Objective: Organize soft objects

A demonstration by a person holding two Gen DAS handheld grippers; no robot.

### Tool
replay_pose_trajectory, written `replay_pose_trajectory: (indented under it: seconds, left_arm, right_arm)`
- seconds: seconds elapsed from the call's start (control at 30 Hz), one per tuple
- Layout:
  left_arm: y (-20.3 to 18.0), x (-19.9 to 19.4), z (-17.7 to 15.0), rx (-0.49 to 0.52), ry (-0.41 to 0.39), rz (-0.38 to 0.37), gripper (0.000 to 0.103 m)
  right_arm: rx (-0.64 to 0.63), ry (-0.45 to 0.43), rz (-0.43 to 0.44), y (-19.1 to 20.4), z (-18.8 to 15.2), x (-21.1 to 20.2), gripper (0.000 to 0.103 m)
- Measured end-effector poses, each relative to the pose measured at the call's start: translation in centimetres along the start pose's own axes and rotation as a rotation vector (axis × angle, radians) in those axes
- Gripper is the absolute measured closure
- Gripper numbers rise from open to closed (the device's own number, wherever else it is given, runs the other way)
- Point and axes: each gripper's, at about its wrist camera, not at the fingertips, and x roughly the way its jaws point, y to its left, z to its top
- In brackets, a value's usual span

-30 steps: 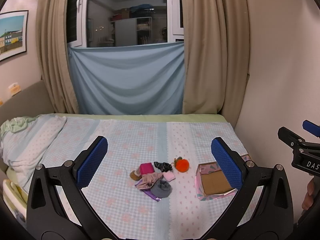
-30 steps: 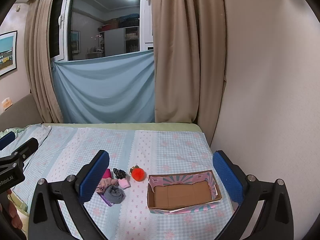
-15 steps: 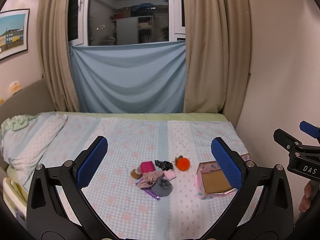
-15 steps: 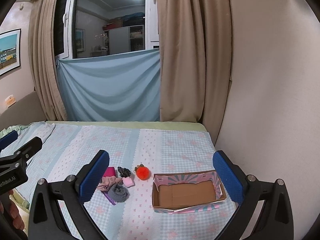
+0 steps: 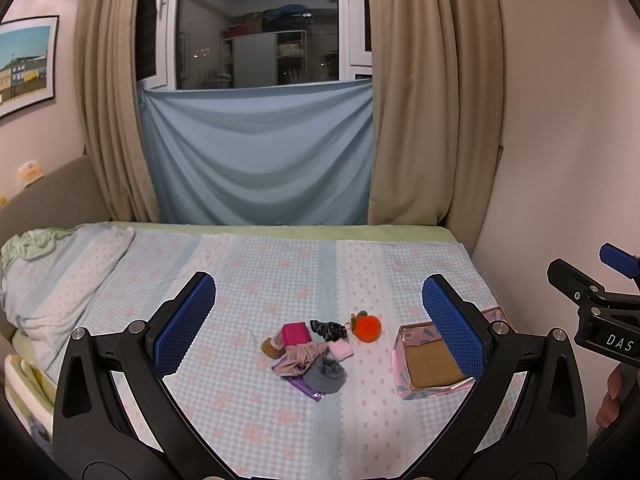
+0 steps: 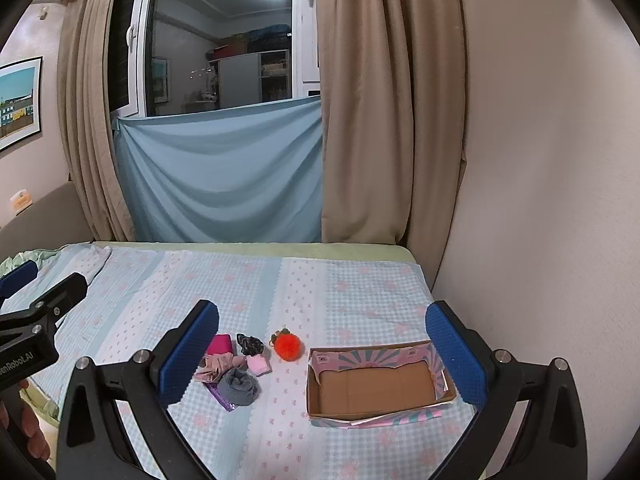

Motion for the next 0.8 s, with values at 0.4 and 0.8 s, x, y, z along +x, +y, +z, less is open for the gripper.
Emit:
replay_pose_trajectory:
  seconds: [0.4,0.8]
  left_arm:
    - [-0.2,0.5,-0.2,-0.002,0.004,-0.002,0.001]
    - [-0.6,1.3,-0.5,-0.004,0.01,-0.002,0.001]
  right_arm:
    - [0.003,-0.003,-0.008,0.0,-0.3,0.1,0.0]
    - [0.009,-0.003,-0.01,-0.3,-0.3,0.3,0.0]
